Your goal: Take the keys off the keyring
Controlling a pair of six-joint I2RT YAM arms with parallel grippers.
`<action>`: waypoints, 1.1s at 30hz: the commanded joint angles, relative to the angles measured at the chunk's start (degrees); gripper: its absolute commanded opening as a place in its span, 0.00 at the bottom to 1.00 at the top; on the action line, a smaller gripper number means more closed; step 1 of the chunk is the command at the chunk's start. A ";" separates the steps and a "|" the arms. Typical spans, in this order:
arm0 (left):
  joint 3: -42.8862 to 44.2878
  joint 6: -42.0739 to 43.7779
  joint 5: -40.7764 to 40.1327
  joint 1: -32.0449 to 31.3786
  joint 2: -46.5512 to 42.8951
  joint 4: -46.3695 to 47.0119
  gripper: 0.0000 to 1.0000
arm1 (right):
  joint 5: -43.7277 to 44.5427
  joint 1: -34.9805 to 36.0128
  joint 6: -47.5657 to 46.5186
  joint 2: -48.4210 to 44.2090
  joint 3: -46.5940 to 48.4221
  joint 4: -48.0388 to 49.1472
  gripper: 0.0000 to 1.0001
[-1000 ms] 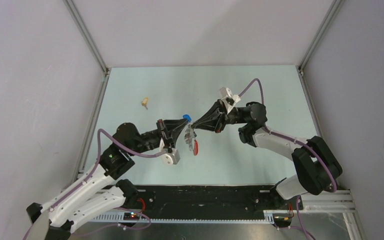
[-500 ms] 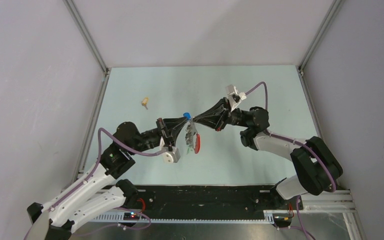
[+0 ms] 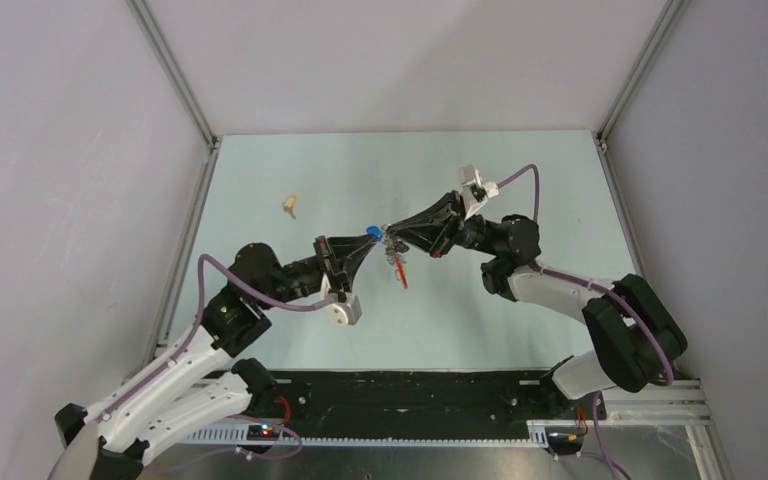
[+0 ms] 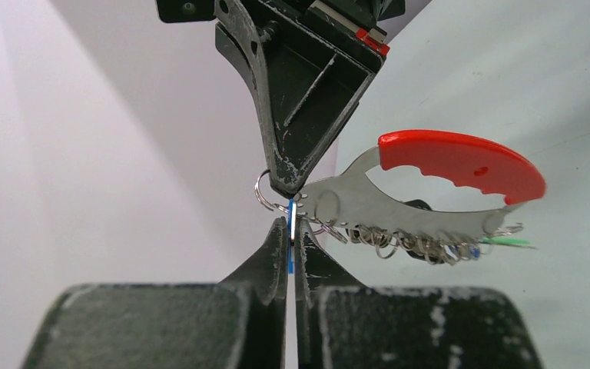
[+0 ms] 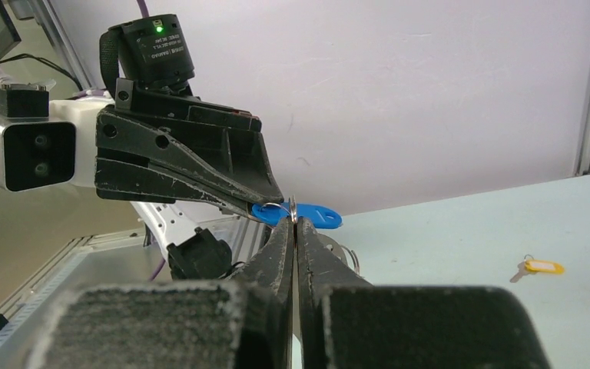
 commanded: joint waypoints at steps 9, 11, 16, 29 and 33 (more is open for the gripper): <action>1.26 0.81 -0.64 0.32 -1.81 1.76 0.00 | -3.28 1.46 -8.90 -6.13 0.36 -14.45 0.00; 1.29 0.82 -0.66 0.41 -2.02 1.76 0.00 | -3.14 1.87 -11.28 -7.17 0.36 -18.45 0.00; 1.40 0.62 -0.43 0.50 -2.11 1.76 0.00 | -4.59 2.70 -15.50 -8.61 1.35 -26.53 0.00; 1.65 0.08 0.90 0.82 -1.97 1.76 0.00 | -5.19 4.17 -20.79 -9.00 4.14 -40.06 0.00; 1.74 -0.47 1.89 0.74 -1.40 1.74 0.00 | -5.21 5.30 -23.58 -8.35 6.46 -43.69 0.00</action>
